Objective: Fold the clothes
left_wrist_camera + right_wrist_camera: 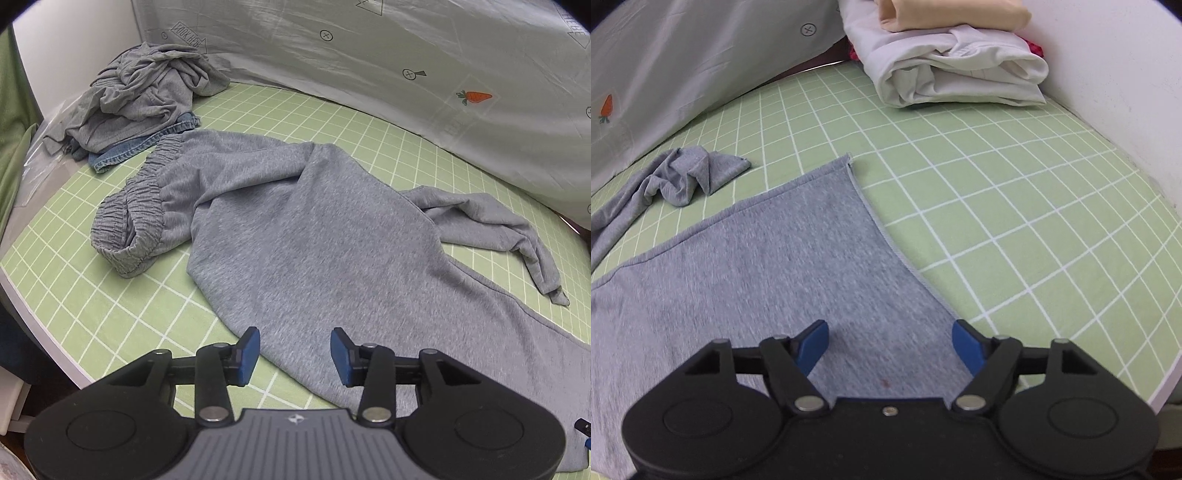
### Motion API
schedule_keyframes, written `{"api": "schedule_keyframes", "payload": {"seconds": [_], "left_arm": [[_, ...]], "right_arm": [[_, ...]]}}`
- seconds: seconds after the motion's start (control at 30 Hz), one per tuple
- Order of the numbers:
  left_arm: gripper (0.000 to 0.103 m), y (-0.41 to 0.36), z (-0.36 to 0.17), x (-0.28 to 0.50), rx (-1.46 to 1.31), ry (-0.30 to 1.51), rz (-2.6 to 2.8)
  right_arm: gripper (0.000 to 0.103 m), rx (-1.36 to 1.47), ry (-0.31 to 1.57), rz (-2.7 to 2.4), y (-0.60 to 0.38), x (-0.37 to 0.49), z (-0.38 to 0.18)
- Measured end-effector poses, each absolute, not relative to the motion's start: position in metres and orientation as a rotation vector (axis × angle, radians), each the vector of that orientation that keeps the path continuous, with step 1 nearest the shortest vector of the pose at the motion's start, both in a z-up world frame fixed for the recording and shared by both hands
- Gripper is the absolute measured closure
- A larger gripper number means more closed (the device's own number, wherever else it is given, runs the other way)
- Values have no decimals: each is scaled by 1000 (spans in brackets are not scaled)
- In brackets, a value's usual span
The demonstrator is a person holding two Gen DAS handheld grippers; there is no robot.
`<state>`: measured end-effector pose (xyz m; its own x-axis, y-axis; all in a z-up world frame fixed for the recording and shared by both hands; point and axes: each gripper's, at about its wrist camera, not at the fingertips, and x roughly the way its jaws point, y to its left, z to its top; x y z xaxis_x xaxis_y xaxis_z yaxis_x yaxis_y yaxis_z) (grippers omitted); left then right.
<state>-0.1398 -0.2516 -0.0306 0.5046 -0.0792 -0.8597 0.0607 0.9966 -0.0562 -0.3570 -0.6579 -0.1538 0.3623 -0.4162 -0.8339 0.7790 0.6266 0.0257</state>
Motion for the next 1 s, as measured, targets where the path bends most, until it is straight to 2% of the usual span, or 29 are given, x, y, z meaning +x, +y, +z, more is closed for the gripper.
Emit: {"api": "schedule_keyframes", "payload": {"seconds": [0.07, 0.13, 0.4, 0.5, 0.63, 0.67, 0.77, 0.87, 1.0], "left_arm": [[59, -252, -30, -139, -12, 1044, -79], [59, -251, -31, -138, -9, 1051, -72], [58, -233, -29, -132, -30, 1054, -24], [58, -216, -30, -128, -49, 1060, 14], [58, -187, -35, -116, -76, 1084, 63], [57, -178, -38, -113, -81, 1091, 73], [45, -154, -45, -99, -61, 1106, 87], [44, -132, -54, -83, -32, 1124, 82], [35, -106, -68, -58, -26, 1162, 47]], "right_arm": [[89, 416, 911, -751, -655, -355, -151], [103, 384, 929, -750, -656, -353, -151], [103, 305, 979, -1082, -696, -368, -150], [97, 384, 946, -1064, -697, -375, -140], [62, 373, 925, -983, -660, -354, -129], [57, 364, 922, -962, -648, -346, -128], [46, 453, 904, -878, -605, -321, -128], [45, 499, 915, -810, -552, -291, -132], [44, 530, 947, -710, -478, -256, -135]]}}
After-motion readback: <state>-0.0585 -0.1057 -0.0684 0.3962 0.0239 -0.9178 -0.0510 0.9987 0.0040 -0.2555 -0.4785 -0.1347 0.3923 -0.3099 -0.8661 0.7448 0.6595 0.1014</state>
